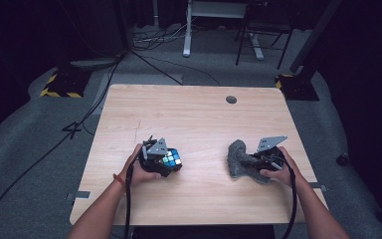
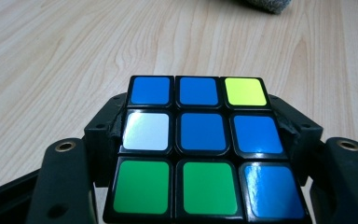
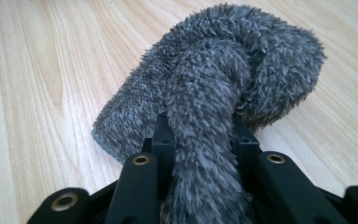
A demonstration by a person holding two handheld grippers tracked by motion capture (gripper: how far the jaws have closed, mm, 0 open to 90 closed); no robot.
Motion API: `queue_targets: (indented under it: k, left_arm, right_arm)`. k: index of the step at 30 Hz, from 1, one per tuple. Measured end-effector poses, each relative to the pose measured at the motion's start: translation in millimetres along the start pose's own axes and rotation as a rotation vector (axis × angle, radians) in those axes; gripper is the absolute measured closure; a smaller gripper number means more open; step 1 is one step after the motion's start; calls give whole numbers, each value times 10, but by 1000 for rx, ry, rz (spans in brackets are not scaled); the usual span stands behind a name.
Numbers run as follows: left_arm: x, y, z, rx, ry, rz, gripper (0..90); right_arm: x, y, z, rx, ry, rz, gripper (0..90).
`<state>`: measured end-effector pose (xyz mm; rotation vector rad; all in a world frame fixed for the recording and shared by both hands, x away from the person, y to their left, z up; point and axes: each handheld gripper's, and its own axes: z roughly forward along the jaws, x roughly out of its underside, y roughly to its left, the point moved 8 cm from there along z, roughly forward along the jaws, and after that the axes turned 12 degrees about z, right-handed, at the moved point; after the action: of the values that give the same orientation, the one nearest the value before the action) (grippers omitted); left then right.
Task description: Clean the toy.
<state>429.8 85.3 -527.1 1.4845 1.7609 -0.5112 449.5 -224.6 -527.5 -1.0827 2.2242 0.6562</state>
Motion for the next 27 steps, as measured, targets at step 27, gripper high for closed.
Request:
queue_targets:
  k: [27]
  left_arm:
    - [286, -156, -77, 2, 46, -40, 309]
  right_arm:
    - [401, -40, -122, 10, -35, 100, 514]
